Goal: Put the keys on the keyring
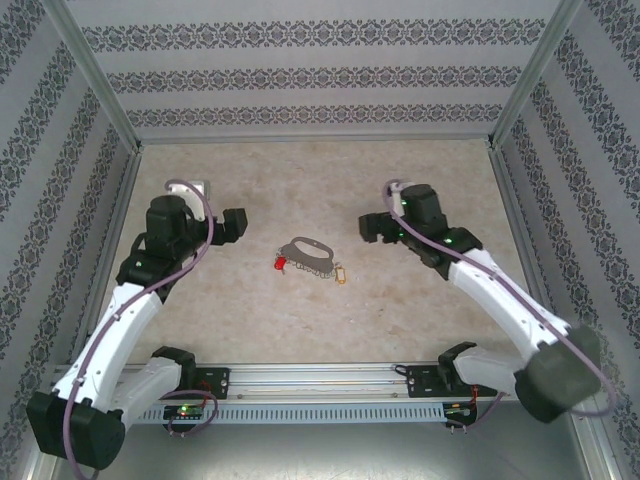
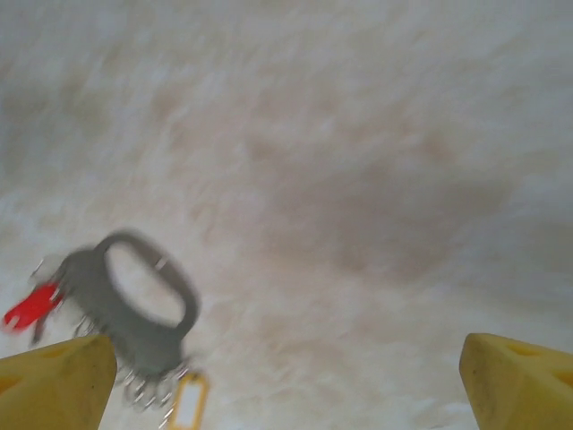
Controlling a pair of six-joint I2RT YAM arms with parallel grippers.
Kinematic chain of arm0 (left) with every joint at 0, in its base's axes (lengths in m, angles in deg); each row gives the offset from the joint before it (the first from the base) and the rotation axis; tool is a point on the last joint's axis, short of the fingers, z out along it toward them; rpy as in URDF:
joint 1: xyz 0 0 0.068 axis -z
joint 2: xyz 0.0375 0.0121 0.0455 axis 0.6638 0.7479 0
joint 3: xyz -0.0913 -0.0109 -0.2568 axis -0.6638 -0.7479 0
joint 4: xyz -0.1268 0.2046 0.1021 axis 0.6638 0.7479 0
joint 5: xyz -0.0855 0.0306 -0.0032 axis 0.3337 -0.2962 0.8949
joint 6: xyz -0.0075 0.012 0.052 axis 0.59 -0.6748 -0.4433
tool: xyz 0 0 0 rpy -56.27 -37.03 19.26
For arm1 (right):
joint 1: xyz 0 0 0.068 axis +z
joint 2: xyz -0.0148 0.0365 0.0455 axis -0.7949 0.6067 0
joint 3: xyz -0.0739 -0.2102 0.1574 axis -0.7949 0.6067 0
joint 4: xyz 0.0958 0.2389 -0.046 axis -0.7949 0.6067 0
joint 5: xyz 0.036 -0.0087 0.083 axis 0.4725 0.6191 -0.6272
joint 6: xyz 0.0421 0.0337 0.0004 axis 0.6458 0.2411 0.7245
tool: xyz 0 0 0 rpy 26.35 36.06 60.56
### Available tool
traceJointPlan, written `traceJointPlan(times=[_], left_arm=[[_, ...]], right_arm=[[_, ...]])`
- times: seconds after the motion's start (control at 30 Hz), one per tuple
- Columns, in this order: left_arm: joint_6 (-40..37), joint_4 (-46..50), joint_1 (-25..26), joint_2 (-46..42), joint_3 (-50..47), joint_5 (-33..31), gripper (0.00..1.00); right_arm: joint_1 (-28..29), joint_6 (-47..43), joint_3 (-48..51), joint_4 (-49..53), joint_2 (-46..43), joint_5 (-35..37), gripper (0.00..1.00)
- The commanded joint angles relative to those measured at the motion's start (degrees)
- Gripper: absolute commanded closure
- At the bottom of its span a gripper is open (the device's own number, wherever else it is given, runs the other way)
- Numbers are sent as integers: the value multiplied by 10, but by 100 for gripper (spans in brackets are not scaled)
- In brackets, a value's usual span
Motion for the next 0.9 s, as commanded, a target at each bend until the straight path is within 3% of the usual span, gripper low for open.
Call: traceJointPlan(times=[0.0, 0.1, 0.2, 0.33, 0.47, 0.67, 0.87], left_arm=[[-23, -49, -12, -2, -52, -104, 0], [-48, -104, -16, 14, -99, -168, 0], [-72, -185, -22, 39, -148, -223, 0], [-96, -325, -35, 79, -223, -232, 0], [-103, -449, -54, 145, -268, -212, 0], [-121, -537, -73, 255, -236, -205, 0], [-145, -576, -80, 339, -199, -146, 0]], right_arm=[[-45, -19, 49, -64, -65, 105, 2], [-102, 0, 111, -110, -116, 146, 2], [-181, 35, 149, -127, -133, 122, 2], [-228, 22, 214, -226, -117, 102, 2], [-235, -50, 299, -440, -65, 38, 2], [-239, -58, 294, -503, 46, -10, 2], [-243, -80, 288, -578, 119, -35, 2]])
